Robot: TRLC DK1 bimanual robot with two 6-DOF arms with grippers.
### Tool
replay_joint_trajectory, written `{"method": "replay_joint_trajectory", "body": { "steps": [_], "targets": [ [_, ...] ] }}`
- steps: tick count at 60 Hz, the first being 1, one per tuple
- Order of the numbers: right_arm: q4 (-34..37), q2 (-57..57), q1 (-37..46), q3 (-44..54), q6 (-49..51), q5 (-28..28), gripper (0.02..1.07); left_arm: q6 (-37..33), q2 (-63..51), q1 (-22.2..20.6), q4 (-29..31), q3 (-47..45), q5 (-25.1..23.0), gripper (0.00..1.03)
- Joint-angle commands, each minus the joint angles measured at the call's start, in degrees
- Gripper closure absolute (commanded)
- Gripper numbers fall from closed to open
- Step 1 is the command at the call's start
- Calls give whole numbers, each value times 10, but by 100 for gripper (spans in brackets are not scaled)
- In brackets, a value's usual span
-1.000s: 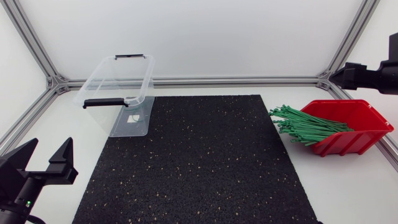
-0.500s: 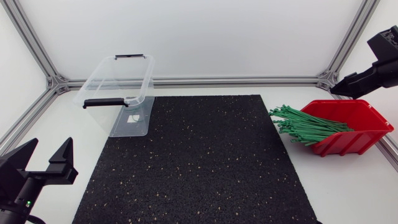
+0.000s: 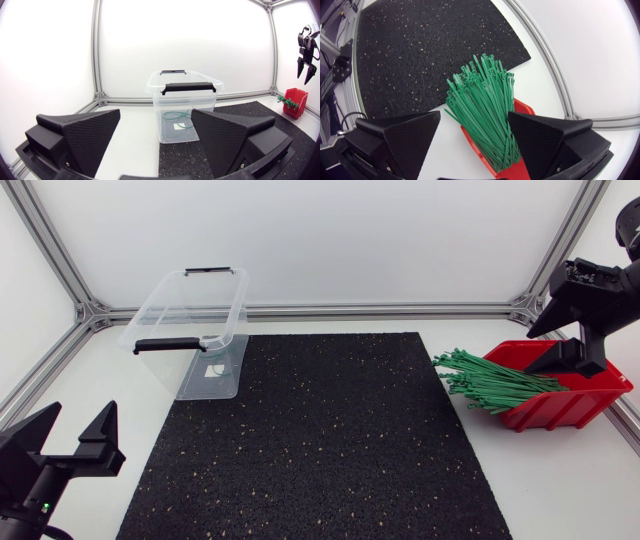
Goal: Take a green cable tie from the red box, thread the tail through the head to close it, then place it in the transparent bin on the left.
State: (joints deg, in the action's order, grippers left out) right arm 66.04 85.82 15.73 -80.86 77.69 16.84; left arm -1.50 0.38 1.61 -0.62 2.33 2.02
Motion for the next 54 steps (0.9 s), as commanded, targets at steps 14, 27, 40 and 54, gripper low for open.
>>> {"method": "replay_joint_trajectory", "body": {
  "steps": [14, 27, 40, 54],
  "targets": [
    [-64, -40, -25, 113, 97, -55, 13, 3, 4, 2, 5, -23, 4, 4],
    [-123, -58, -39, 180, 106, -66, 16, 3, 4, 2, 5, -23, 4, 4],
    [-176, -71, -46, 235, 106, -76, 19, 3, 4, 2, 5, -23, 4, 4],
    [-206, -72, -45, 257, 108, -73, 27, 3, 4, 1, 5, -23, 4, 4]
  ]
}}
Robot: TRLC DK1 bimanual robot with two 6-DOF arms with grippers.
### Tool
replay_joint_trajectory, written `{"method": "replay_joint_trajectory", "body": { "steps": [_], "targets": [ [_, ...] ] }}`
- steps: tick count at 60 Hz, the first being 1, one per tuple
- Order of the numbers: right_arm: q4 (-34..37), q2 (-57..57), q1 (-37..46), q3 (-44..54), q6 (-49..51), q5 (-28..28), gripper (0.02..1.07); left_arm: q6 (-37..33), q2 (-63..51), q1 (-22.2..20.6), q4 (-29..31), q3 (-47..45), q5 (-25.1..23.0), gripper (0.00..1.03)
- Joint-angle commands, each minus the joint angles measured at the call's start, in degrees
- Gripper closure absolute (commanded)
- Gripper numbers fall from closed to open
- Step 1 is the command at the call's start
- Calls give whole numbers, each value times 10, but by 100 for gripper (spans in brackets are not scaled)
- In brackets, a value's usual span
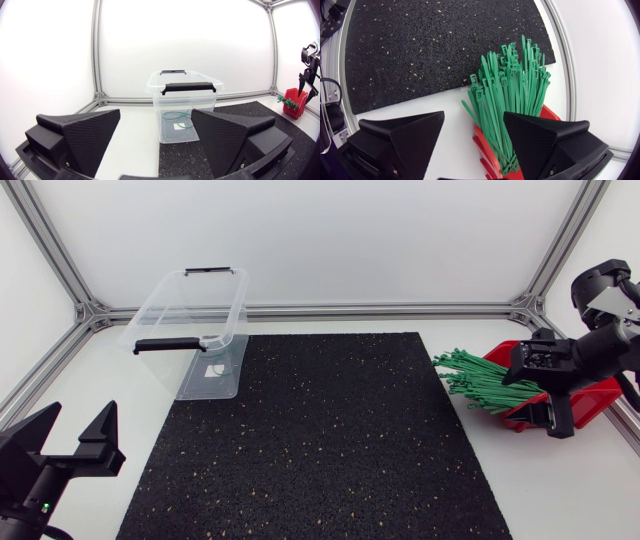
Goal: Take a green cable tie from the red box, thread the tail through the head to close it, then place it in the transparent bin on the left.
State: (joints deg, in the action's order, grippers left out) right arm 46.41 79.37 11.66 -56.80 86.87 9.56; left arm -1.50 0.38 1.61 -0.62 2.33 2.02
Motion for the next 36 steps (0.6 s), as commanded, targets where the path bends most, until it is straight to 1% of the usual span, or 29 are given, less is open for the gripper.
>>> {"method": "replay_joint_trajectory", "body": {
  "steps": [1, 17, 21, 31, 36],
  "targets": [
    [-11, -8, -4, 16, 16, 0, 28, 3, 4, 1, 5, -23, 4, 4],
    [-31, -7, -4, 29, 25, 1, 28, 3, 4, 2, 5, -23, 5, 4],
    [-32, -8, -4, 31, 29, 5, 34, 3, 4, 2, 5, -23, 4, 4],
    [-51, -13, -4, 43, 31, 9, 34, 3, 4, 2, 5, -23, 5, 4],
    [-60, -13, -5, 48, 32, 9, 37, 3, 4, 2, 5, -23, 4, 4]
  ]
}}
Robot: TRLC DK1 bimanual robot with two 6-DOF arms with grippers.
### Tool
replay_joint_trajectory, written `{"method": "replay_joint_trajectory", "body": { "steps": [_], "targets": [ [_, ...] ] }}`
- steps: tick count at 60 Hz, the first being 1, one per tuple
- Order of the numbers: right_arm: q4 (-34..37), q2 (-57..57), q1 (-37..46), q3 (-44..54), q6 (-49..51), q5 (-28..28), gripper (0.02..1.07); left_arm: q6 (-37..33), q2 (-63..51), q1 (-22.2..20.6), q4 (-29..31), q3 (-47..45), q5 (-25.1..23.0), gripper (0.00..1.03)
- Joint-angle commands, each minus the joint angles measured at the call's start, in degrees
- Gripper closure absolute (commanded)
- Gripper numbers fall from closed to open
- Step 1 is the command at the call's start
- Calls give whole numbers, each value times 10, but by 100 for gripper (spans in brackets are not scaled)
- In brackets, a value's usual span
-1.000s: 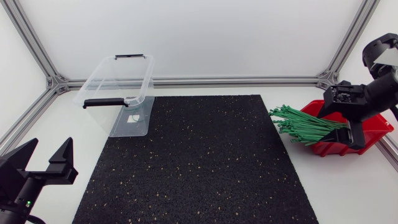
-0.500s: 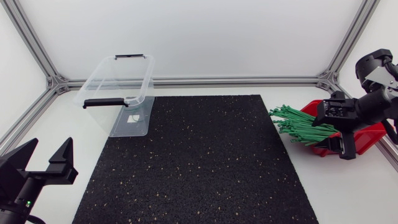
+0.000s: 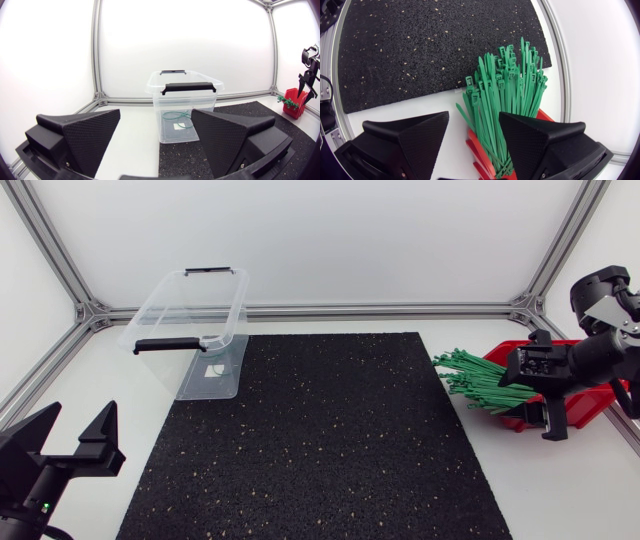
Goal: Take a green cable tie from the red box, thread the tail through the head to close it, then place it in the transparent bin on the left.
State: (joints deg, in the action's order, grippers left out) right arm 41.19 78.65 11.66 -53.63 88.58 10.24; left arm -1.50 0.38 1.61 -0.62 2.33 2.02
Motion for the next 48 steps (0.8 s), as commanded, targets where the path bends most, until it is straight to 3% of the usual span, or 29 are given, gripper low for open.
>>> {"method": "replay_joint_trajectory", "body": {
  "steps": [1, 21, 48],
  "targets": [
    [-10, -6, -5, 17, 15, 2, 38, 3, 4, 2, 5, -23, 4, 4],
    [-11, -1, -9, 14, 16, 7, 57, 3, 4, 1, 5, -23, 4, 4],
    [-34, 16, -12, 19, 17, 3, 63, 3, 4, 1, 5, -23, 4, 4]
  ]
}}
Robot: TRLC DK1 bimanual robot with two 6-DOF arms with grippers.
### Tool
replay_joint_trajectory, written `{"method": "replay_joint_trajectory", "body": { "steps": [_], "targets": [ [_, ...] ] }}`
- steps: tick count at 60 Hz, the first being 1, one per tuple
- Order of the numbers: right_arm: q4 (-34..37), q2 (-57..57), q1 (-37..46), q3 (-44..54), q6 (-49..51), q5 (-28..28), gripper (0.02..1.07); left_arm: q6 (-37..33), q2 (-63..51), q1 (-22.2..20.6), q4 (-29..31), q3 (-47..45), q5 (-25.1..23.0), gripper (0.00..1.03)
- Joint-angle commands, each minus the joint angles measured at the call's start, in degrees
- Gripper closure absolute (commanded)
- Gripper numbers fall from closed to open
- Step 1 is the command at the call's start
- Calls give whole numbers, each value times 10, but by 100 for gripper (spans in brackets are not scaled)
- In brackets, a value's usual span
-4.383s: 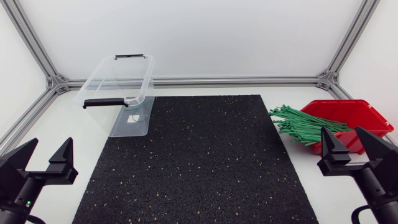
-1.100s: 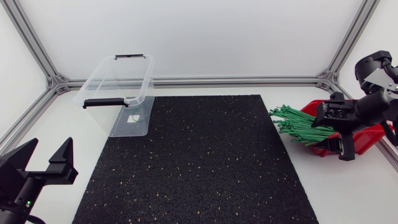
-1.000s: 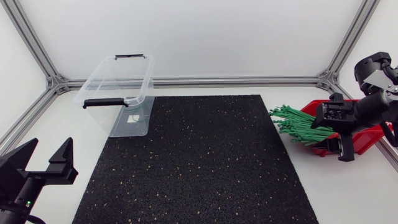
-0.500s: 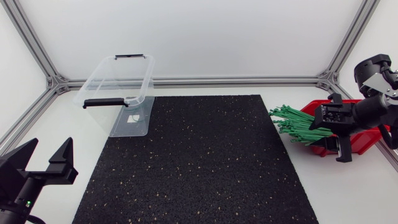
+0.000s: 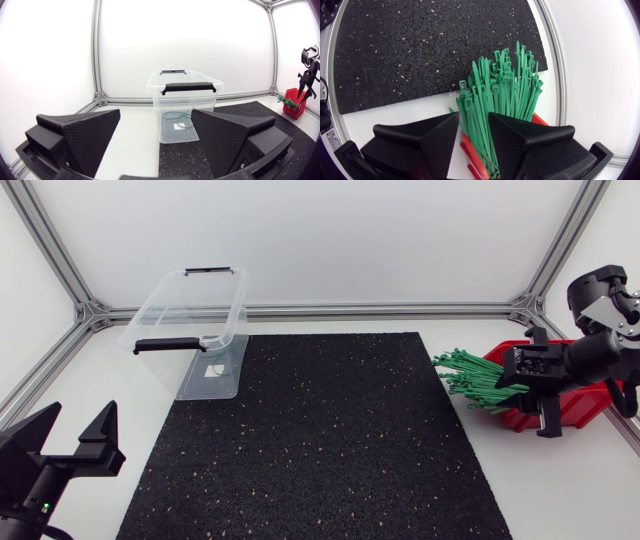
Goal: Take a green cable tie from the red box, thread the tail through the head to close it, then place it in the transparent bin on the left.
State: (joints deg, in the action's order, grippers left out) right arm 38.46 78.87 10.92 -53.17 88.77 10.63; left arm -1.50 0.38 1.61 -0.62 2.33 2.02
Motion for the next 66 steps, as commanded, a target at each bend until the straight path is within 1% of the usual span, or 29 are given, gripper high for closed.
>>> {"method": "replay_joint_trajectory", "body": {
  "steps": [1, 3, 11, 15, 27, 28, 32, 34, 50, 52, 66],
  "targets": [
    [-9, 15, -5, 15, 15, -1, 65, 3, 4, 1, 5, -23, 4, 4],
    [-11, 16, -5, 16, 16, -2, 67, 3, 4, 1, 5, -23, 4, 4],
    [-15, 22, -5, 17, 15, -3, 67, 2, 4, 0, 5, -23, 4, 4],
    [-17, 23, -5, 18, 16, -3, 71, 3, 4, 0, 5, -23, 5, 4],
    [-25, 30, -5, 20, 16, -4, 72, 3, 3, 0, 5, -23, 4, 4],
    [-25, 30, -5, 21, 17, -4, 74, 3, 3, 0, 5, -23, 4, 4],
    [-25, 32, -4, 23, 19, -4, 75, 3, 3, 0, 5, -23, 4, 4],
    [-25, 33, -4, 23, 20, -4, 78, 3, 3, 0, 5, -23, 4, 4],
    [-35, 37, -2, 27, 25, -9, 83, 3, 3, -1, 5, -23, 5, 4],
    [-35, 37, -2, 27, 27, -9, 85, 3, 3, -1, 5, -23, 5, 4],
    [-27, 35, 0, 24, 32, -10, 89, 3, 3, -1, 5, -23, 5, 4]
  ]
}}
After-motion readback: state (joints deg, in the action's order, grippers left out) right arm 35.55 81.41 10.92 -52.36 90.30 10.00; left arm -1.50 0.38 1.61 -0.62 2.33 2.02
